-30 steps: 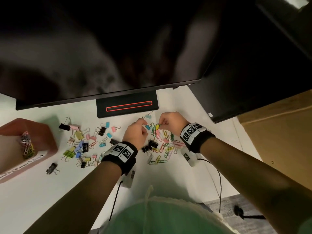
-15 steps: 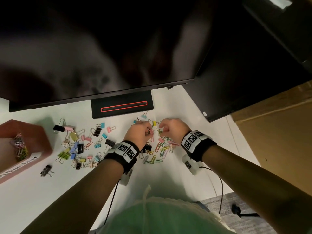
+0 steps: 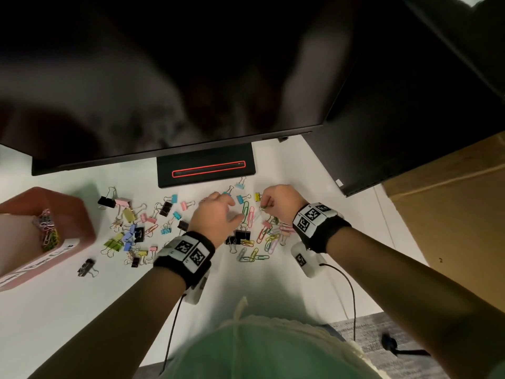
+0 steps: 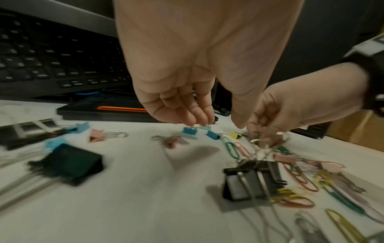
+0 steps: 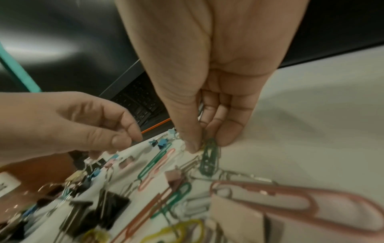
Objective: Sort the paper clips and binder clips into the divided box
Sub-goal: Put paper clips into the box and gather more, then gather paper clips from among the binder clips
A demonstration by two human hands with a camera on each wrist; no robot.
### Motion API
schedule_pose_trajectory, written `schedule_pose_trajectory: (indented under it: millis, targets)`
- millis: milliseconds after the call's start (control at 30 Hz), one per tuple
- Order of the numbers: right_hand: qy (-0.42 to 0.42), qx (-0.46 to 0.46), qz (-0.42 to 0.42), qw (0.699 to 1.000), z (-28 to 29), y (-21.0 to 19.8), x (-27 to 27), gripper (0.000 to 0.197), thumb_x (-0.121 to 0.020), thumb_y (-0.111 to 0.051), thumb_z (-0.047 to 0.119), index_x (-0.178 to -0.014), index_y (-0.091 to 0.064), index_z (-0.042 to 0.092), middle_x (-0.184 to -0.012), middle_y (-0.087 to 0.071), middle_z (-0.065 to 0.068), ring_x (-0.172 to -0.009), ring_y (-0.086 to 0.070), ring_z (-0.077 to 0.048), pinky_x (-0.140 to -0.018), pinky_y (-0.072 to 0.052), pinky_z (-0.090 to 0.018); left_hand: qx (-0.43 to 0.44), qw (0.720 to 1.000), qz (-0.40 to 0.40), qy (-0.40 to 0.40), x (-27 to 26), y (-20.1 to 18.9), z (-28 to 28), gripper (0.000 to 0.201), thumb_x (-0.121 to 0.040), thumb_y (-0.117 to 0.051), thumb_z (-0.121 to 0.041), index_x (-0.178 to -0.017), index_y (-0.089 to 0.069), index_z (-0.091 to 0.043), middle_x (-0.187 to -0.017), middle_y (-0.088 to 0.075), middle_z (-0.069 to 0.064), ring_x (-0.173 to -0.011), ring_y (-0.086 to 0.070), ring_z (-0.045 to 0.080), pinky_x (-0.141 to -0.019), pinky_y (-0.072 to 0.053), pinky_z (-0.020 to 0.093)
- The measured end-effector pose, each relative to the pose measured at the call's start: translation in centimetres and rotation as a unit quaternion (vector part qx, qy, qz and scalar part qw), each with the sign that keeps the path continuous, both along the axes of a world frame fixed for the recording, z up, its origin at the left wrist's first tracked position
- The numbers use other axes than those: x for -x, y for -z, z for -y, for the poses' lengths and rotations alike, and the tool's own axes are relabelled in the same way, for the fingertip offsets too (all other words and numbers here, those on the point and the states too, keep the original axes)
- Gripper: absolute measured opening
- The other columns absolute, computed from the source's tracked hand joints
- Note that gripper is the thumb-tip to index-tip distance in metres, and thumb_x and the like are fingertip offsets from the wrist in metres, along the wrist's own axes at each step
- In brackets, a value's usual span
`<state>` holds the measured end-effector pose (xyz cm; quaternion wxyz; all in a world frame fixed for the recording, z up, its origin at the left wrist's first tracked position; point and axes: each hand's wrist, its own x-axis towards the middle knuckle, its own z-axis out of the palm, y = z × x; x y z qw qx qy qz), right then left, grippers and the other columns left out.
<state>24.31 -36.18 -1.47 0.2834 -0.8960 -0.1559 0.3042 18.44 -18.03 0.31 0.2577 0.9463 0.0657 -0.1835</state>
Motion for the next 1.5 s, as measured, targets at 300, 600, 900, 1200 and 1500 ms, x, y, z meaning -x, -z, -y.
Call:
schedule_pose_trajectory:
  millis: [300,600,900,1200,1500]
  targets:
    - [0.086,-0.088,-0.037,0.992,3.4,-1.1,-0.7,0.013,-0.077,-0.070,0.000,-0.089,-0.072,0.003,-0.089,-0.070,-0.012,-0.078,-0.062,-0.015,-0.076,-0.051,-0.017,-0.080,0.993,-0.081,0.027,-1.9,1.5,3.7,0.049,-0.080,-0.067,-0.036,-0.115,-0.050,-0.005,-0.117,-0.053,0.013,-0.101,-0.058,0.028,-0.088,-0.051,0.041]
    - [-0.152,-0.005,-0.008,0.988,3.3,-0.5,1.1,0.023,-0.079,-0.063,-0.001,-0.100,-0.070,0.005,-0.110,-0.059,-0.011,-0.095,-0.058,-0.025,-0.089,-0.047,-0.030,-0.064,0.991,-0.092,0.070,-2.8,1.4,3.0,0.025,-0.086,-0.062,-0.018,-0.107,-0.062,-0.006,-0.113,-0.056,0.014,-0.098,-0.059,0.026,-0.089,-0.049,0.034]
    - [-0.124,0.042,-0.024,0.991,2.2,-0.4,0.6,0.030,-0.082,-0.060,0.002,-0.108,-0.065,0.014,-0.107,-0.065,-0.007,-0.095,-0.061,-0.022,-0.086,-0.050,-0.028,-0.089,0.986,-0.101,0.094,-2.9,1.1,2.5,0.024,-0.090,-0.056,-0.020,-0.109,-0.058,-0.005,-0.109,-0.061,0.013,-0.100,-0.058,0.026,-0.089,-0.050,0.035]
    - [-0.132,0.057,0.029,0.989,1.4,-0.2,1.4,0.028,-0.088,-0.053,0.008,-0.113,-0.064,0.013,-0.117,-0.058,-0.008,-0.104,-0.057,-0.025,-0.090,-0.047,-0.030,-0.109,0.980,-0.093,0.139,-2.7,1.3,0.5,0.024,-0.090,-0.056,-0.026,-0.105,-0.060,-0.008,-0.109,-0.058,0.010,-0.099,-0.055,0.024,-0.087,-0.047,0.030]
    - [-0.120,0.071,0.045,0.989,0.4,-0.3,1.3,0.025,-0.090,-0.051,0.013,-0.111,-0.062,0.013,-0.114,-0.063,-0.010,-0.103,-0.057,-0.027,-0.089,-0.048,-0.035,-0.102,0.979,-0.081,0.159,-2.3,1.5,0.0,0.022,-0.093,-0.051,-0.019,-0.109,-0.056,-0.005,-0.110,-0.058,0.012,-0.099,-0.056,0.024,-0.086,-0.047,0.031]
